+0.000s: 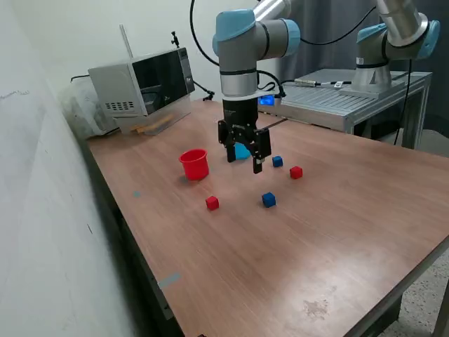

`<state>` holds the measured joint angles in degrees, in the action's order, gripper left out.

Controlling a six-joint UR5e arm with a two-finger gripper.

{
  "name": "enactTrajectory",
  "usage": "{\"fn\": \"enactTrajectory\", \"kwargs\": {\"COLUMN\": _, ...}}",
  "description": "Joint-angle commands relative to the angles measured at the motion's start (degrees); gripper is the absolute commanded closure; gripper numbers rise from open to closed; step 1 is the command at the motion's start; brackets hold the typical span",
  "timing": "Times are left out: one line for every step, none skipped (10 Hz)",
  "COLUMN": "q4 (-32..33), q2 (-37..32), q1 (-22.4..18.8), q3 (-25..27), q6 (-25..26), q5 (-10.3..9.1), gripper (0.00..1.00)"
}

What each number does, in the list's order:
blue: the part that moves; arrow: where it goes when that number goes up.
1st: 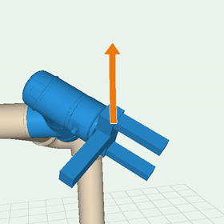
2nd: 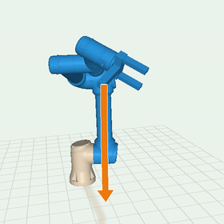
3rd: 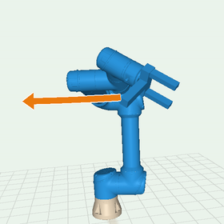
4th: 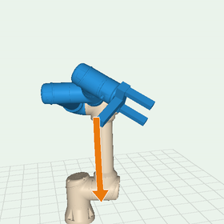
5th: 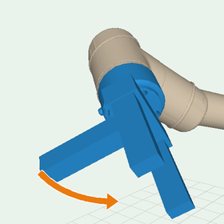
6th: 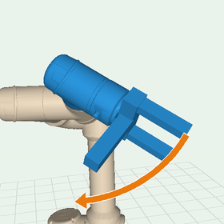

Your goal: Place red objects in the red bin, and blue objects in the blue bin.

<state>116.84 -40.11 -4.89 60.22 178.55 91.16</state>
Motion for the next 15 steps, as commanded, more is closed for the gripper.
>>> {"fn": "enactTrajectory", "kwargs": {"q4": 0.5, "q2": 3.5, "q1": 2.8, "q3": -3.8, "q6": -2.5, "q5": 1.03, "gripper": 0.00}}
{"fn": "enactTrajectory", "kwargs": {"q4": 0.5, "q2": 4.6, "q1": 3.1, "q3": -4.5, "q6": -2.5, "q5": 1.03, "gripper": 0.00}}
{"fn": "enactTrajectory", "kwargs": {"q4": 0.5, "q2": 6.1, "q1": 3.5, "q3": -5.9, "q6": -2.6, "q5": 1.12, "gripper": 0.00}}
{"fn": "enactTrajectory", "kwargs": {"q4": 0.5, "q2": 6.9, "q1": 3.5, "q3": -6.7, "q6": -3.0, "q5": 1.12, "gripper": 0.00}}
{"fn": "enactTrajectory", "kwargs": {"q4": 0.4, "q2": 8.3, "q1": 3.5, "q3": -8.4, "q6": -4.2, "q5": 1.12, "gripper": 0.00}}
{"fn": "enactTrajectory", "kwargs": {"q4": 0.4, "q2": 9.8, "q1": 3.5, "q3": -10.1, "q6": -5.1, "q5": 1.12, "gripper": 0.00}}
{"fn": "enactTrajectory", "kwargs": {"q4": 0.4, "q2": 10.8, "q1": 3.5, "q3": -11.0, "q6": -6.1, "q5": 1.12, "gripper": 0.00}}
{"fn": "enactTrajectory", "kwargs": {"q4": 0.5, "q2": 11.4, "q1": 3.5, "q3": -11.2, "q6": -7.0, "q5": 1.12, "gripper": 0.00}}
{"fn": "enactTrajectory", "kwargs": {"q4": 0.5, "q2": 12.2, "q1": 3.5, "q3": -11.6, "q6": -7.4, "q5": 1.12, "gripper": 0.00}}
{"fn": "enactTrajectory", "kwargs": {"q4": 0.5, "q2": 13.0, "q1": 3.7, "q3": -11.8, "q6": -8.4, "q5": 1.12, "gripper": 0.00}}
{"fn": "enactTrajectory", "kwargs": {"q4": 0.5, "q2": 13.4, "q1": 3.9, "q3": -11.8, "q6": -8.7, "q5": 1.12, "gripper": 0.00}}
{"fn": "enactTrajectory", "kwargs": {"q4": 0.5, "q2": 13.7, "q1": 4.4, "q3": -11.8, "q6": -8.7, "q5": 1.12, "gripper": 0.00}}
{"fn": "enactTrajectory", "kwargs": {"q4": 0.5, "q2": 13.7, "q1": 4.9, "q3": -11.9, "q6": -8.8, "q5": 1.21, "gripper": 0.00}}
{"fn": "enactTrajectory", "kwargs": {"q4": 0.5, "q2": 13.7, "q1": 5.0, "q3": -11.9, "q6": -8.8, "q5": 1.21, "gripper": 0.00}}
{"fn": "enactTrajectory", "kwargs": {"q4": 0.5, "q2": 13.7, "q1": 5.1, "q3": -11.9, "q6": -8.8, "q5": 1.21, "gripper": 0.00}}
